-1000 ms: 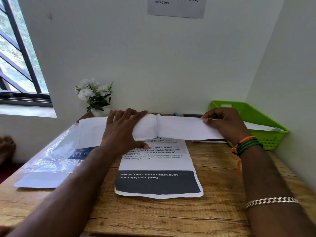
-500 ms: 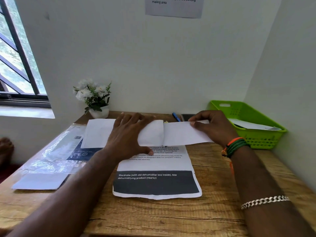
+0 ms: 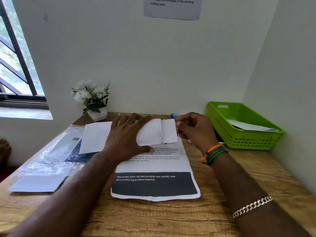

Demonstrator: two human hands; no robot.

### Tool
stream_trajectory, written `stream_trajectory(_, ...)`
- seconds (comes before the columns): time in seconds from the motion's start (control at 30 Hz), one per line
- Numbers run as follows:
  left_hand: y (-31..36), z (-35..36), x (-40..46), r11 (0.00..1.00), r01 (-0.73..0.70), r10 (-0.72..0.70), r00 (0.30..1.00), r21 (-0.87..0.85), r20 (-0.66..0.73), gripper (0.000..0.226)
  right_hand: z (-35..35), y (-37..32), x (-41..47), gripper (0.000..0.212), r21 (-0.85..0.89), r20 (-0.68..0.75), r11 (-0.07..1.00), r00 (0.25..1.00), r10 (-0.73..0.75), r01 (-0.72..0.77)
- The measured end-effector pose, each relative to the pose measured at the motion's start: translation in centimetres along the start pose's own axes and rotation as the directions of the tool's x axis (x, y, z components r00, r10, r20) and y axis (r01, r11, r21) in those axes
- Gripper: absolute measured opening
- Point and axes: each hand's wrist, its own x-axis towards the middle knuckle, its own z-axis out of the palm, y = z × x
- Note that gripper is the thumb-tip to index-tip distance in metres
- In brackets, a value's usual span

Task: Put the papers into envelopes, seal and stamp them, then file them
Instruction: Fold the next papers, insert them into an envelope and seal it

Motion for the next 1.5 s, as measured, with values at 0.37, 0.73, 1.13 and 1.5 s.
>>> stream_trajectory(0.37,0.3,-0.2,0.0,0.999,0.005,-0.006,0.999,-0.036,-0.035,0.107,0.8,0.1,-0.1,0.011,-0.052,0.091,0.996,0.994,-0.065,0.07)
stream_trajectory(0.73,0.3,-0.1,0.0,1.0,0.01,-0.01,1.0,-0.024,-0.02,0.108,1.6,0.4,-0.7,0.007,-0.103,0.137,0.984,0.982,-0.13,0.144)
stream_trajectory(1.13,0.4,0.0,-0.1,1.0,0.015,-0.016,1.0,-0.025,-0.024,0.107,2.5,0.6,-1.4,0.006,-0.165,0.297,0.961,0.94,-0.166,0.221)
stream_trajectory(1.5,2.0,0.8,0.7,0.997,-0.016,0.011,0.998,-0.076,-0.059,0.098,3.0,0.8,-1.3,0.04,-0.035,0.007,0.999,1.0,-0.004,0.004)
